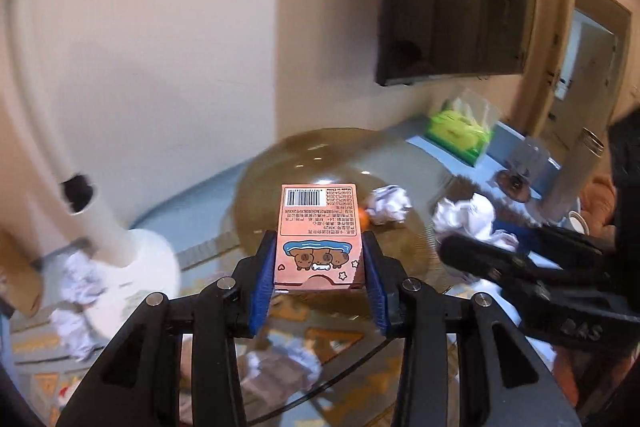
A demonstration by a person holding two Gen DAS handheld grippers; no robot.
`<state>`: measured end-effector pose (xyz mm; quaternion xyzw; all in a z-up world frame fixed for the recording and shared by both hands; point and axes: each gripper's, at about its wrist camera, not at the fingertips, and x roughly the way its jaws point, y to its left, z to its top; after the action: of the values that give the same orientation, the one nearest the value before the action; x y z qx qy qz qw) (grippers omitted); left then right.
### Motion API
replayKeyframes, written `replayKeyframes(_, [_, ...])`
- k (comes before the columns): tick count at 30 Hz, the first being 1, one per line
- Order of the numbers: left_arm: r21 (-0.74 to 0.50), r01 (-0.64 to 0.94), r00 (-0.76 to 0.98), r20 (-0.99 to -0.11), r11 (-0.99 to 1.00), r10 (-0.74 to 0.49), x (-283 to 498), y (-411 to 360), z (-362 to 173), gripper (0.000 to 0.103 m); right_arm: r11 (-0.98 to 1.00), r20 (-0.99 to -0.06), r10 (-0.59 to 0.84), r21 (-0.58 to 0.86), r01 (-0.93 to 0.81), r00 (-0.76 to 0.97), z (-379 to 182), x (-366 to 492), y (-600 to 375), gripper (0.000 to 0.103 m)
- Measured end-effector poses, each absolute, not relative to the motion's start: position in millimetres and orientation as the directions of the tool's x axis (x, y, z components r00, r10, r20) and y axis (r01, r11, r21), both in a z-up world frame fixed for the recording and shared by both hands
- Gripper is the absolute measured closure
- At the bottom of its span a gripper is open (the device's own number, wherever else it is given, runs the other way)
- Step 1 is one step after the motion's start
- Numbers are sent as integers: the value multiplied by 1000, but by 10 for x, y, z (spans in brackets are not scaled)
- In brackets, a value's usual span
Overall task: Organize objects
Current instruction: 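Carry both items to the glass bowl and release them inside, then move both grippers back toward the plush toys on the rug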
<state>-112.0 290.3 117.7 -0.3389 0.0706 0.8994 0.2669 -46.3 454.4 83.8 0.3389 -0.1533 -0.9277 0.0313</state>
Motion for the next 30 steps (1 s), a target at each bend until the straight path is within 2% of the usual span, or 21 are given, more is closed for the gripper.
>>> replayKeyframes(1, [-63, -537, -622, -644, -841, 445, -1111, 2921, 1179, 54, -950, -615, -146, 307, -65, -775, 837, -481, 4615, 27])
replayKeyframes(2, [-67, -530, -627, -641, -846, 443, -1108, 2912, 1174, 43, -944, -607, -153, 323, -66, -780, 833, -466, 4660, 26])
replayKeyframes(4, [-91, -524, -624, -636, -847, 454, -1090, 2843, 1193, 33, -927, -596, -170, 367, -78, -785, 818, -400, 4766, 26])
replayKeyframes(9, [-128, -519, -647, -586, -845, 487, -766, 2404, 1420, 32, -897, -557, -262, 441, -14, -788, 790, -74, 4747, 25])
replayKeyframes(11, [-114, -510, -680, -553, -853, 481, -560, 2169, 1537, 27, -886, -531, -320, 461, 50, -785, 771, 76, 4599, 25])
replayKeyframes(15, [-78, -464, -758, -481, -882, 441, -90, 1555, 1797, 23, -858, -514, -434, 485, 167, -740, 680, 283, 4186, 19])
replayKeyframes(16, [-79, -473, -766, -455, -878, 454, 10, 1415, 1833, 21, -847, -507, -463, 494, 196, -727, 644, 322, 4071, 18])
replayKeyframes(18, [-62, -469, -802, -389, -881, 454, 309, 1022, 1864, 4, -799, -477, -546, 544, 257, -688, 529, 383, 3861, 17])
replayKeyframes(20, [-30, -373, -857, -371, -928, 357, 491, 714, 1791, 1, -738, -445, -620, 611, 287, -646, 394, 406, 3707, 16])
replayKeyframes(22, [-29, -321, -862, -405, -947, 305, 538, 483, 1640, 1, -746, -466, -612, 607, 272, -639, 258, 400, 3532, 16])
replayKeyframes(25, [-73, -215, -840, -494, -974, 223, 500, 134, 1115, 1, -864, -525, -466, 444, 238, -713, 283, 534, 3180, 14])
replayKeyframes(28, [-115, -127, -790, -588, -985, 171, 396, -91, 621, 1, -921, -537, -381, 295, 255, -753, 289, 612, 2849, 3])
replayKeyframes(30, [-141, -76, -770, -621, -987, 148, 348, -234, 353, 1, -933, -553, -358, 252, 258, -752, 189, 581, 2760, 2])
